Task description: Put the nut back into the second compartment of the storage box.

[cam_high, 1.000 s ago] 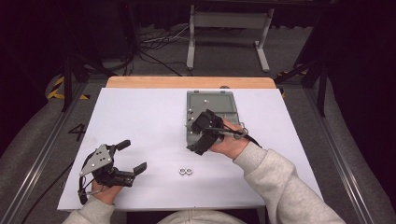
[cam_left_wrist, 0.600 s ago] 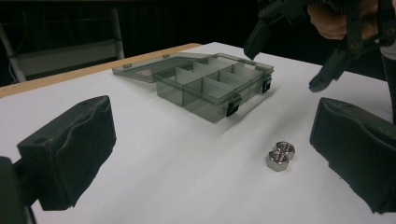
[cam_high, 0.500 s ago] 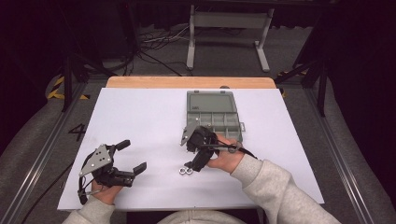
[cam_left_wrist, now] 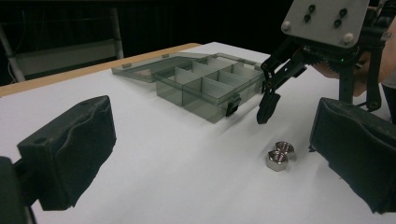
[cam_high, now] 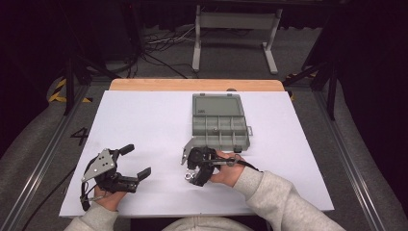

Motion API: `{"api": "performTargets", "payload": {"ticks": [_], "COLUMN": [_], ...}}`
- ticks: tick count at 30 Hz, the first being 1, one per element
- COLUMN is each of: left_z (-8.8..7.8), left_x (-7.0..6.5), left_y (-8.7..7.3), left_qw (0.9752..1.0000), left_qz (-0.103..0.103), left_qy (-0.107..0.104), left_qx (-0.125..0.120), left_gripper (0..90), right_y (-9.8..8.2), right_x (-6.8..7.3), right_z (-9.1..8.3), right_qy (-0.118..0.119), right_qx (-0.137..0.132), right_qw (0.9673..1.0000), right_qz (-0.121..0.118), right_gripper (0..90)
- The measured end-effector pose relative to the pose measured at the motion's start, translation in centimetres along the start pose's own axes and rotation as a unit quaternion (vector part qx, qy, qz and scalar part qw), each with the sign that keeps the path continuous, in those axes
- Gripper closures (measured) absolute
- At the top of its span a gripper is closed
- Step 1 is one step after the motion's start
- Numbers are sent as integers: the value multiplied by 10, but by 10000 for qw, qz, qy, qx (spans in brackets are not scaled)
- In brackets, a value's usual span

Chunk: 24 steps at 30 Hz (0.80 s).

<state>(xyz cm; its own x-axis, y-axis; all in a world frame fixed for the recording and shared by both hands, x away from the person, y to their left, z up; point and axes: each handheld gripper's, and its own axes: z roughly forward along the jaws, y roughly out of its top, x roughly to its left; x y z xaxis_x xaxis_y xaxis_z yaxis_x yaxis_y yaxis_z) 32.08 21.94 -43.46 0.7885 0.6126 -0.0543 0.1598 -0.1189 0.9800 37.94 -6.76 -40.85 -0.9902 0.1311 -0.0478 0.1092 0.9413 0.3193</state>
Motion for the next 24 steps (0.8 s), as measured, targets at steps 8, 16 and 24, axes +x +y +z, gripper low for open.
{"api": "performTargets", "payload": {"ticks": [8,16,24], "left_z": [0,0,0], "left_x": [0,0,0], "left_y": [0,0,0], "left_qw": [10000,10000,10000], "left_qz": [1,21,19], "left_qy": [2,-4,3], "left_qx": [1,15,4], "left_gripper": [11,11,11], "right_y": [-1,-2,-3], "right_x": [0,-3,-4], "right_z": [11,16,15], "right_qy": [140,193,151], "right_qx": [162,281,316], "right_qw": [9998,9994,9994], "right_qz": [40,71,81], "right_gripper": [498,670,703]}}
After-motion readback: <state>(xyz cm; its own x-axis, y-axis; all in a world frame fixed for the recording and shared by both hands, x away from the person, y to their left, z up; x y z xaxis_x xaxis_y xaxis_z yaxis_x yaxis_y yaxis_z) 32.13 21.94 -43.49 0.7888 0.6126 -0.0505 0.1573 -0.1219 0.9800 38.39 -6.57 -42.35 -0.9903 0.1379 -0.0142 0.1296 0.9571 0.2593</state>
